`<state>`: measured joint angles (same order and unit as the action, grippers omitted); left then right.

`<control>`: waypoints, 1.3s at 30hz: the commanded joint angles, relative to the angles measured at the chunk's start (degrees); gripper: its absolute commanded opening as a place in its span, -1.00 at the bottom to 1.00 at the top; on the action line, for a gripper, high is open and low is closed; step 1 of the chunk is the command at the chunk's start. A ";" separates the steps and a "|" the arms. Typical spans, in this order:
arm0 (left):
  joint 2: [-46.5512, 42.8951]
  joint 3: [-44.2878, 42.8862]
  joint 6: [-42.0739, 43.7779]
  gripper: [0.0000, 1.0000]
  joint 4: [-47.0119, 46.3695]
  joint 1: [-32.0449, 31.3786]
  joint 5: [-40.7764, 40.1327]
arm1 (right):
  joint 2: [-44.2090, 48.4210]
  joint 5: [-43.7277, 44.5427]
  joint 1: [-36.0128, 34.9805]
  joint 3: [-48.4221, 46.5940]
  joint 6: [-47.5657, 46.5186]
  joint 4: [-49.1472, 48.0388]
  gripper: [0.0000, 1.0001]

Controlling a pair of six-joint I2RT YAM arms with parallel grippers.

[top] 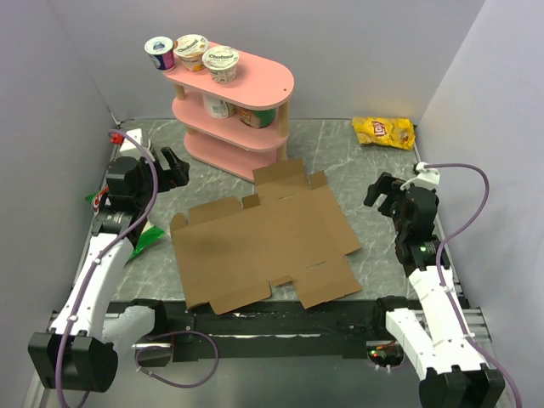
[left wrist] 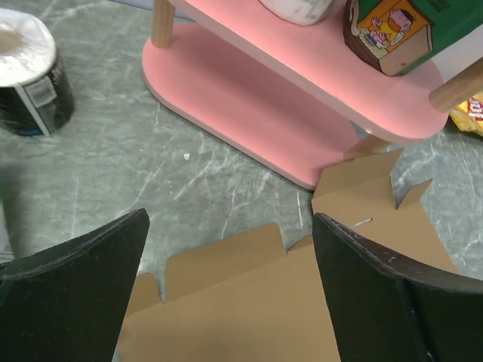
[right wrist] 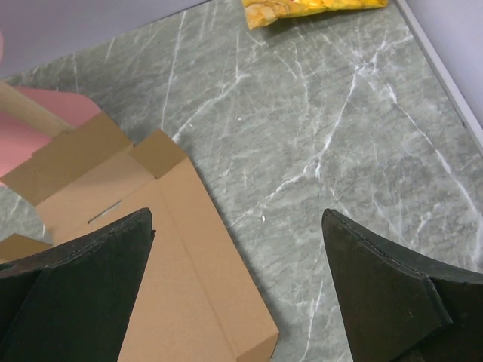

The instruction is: Fold the paper box

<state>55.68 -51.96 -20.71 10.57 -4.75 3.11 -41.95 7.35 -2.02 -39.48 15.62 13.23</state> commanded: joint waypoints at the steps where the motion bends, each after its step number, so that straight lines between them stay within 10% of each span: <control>1: 1.01 -2.79 -1.96 0.92 -1.16 -0.17 3.65 | -1.37 -3.65 0.18 -4.36 -2.78 1.52 0.99; 13: 2.50 -2.62 -0.65 0.92 -0.64 -0.17 7.51 | -9.98 -13.95 0.00 -10.43 -0.69 8.90 0.98; 25: 4.43 -2.44 0.49 0.92 -0.02 -3.15 8.84 | -7.62 -7.07 0.79 -9.48 20.49 41.42 0.99; 39: 5.58 -2.97 1.55 0.93 1.21 -6.58 8.75 | -10.25 -17.73 0.62 7.92 38.61 26.68 0.80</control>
<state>61.43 -52.71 -20.25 12.03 -10.48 11.18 -51.33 -8.99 -1.50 -34.72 47.37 46.72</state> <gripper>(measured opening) 0.967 0.917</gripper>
